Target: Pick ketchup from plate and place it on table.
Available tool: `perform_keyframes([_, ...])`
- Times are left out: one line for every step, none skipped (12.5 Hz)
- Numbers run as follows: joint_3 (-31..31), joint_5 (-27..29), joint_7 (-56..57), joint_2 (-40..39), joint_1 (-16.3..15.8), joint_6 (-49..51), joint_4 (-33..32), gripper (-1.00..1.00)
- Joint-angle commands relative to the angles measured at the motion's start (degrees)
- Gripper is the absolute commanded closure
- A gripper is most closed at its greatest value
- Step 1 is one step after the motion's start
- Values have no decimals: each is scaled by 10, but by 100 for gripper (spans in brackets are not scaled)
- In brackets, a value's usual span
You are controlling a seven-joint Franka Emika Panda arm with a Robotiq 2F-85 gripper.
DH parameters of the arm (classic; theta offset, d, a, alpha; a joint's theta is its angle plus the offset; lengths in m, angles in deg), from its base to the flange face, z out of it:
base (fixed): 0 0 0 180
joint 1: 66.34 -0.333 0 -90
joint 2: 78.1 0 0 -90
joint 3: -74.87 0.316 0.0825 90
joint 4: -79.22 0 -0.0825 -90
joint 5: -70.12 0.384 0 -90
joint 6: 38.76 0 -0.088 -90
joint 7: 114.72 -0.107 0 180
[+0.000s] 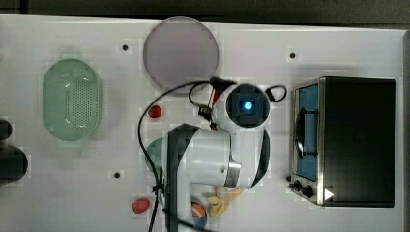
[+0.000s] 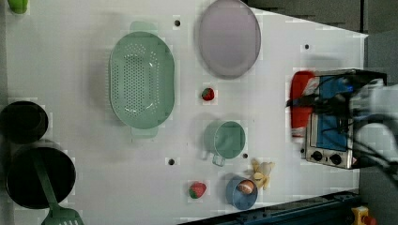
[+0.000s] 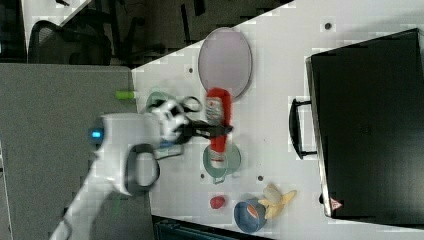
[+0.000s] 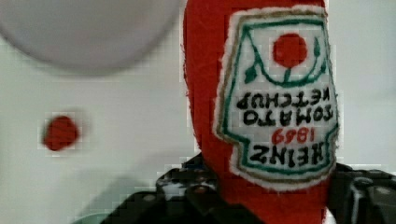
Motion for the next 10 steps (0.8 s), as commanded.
perform_keyframes([1, 11, 13, -22, -1, -83, -41, -25])
perform_keyframes([2, 11, 11, -39, -2, -116, -52, -25])
perform_keyframes([4, 11, 11, -57, -2, -143, -58, -25])
perform_keyframes([6, 11, 11, -75, -2, -161, -58, -25])
perform_keyframes([7, 11, 11, -91, -2, -174, -60, -25])
perform_keyframes([7, 11, 11, -103, -2, -186, -61, -25])
perform_keyframes([8, 11, 11, -109, -2, -200, -61, -25])
perform_keyframes([8, 11, 11, -107, -2, -211, -61, -34])
perform_keyframes([8, 11, 11, -103, -2, -213, -62, -54])
perform_keyframes([9, 11, 11, -97, -3, -212, -61, -76])
